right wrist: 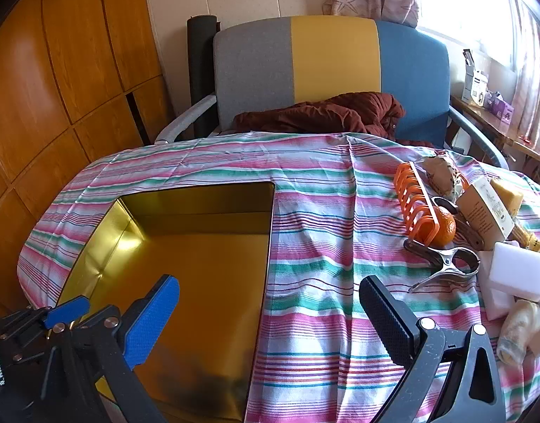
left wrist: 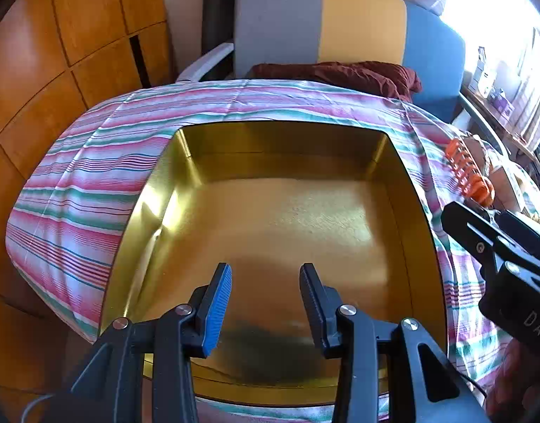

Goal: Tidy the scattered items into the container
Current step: 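Swing both tools from the gold tray toward the scattered items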

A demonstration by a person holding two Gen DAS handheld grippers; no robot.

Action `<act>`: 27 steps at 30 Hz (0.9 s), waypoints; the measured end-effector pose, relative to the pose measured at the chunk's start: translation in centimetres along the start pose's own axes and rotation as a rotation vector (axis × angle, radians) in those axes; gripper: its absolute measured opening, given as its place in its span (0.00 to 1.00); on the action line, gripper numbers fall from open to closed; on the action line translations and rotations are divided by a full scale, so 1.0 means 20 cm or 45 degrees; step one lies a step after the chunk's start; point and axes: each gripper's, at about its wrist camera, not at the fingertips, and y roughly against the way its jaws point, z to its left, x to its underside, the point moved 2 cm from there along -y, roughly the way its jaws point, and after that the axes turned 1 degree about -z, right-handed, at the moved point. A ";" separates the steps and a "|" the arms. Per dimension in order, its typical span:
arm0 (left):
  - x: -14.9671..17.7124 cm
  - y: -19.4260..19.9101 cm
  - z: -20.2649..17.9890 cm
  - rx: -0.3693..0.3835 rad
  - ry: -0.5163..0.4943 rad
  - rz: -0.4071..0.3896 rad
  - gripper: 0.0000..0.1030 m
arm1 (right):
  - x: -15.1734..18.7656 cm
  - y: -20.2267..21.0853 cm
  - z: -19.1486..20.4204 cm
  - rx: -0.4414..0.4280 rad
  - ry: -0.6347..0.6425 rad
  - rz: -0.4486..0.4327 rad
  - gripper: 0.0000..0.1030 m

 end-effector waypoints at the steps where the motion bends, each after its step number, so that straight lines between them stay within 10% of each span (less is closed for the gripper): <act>1: 0.00 0.00 -0.01 0.015 -0.003 0.001 0.39 | 0.00 0.00 -0.01 0.004 -0.004 0.001 1.00; 11: -0.04 0.07 -0.16 0.082 -0.117 -0.058 0.39 | 0.06 0.04 -0.22 0.092 -0.116 -0.023 1.00; 27: -0.15 0.02 -0.85 0.509 -0.496 0.048 0.40 | 0.33 0.29 -1.05 0.521 -0.633 -0.085 1.00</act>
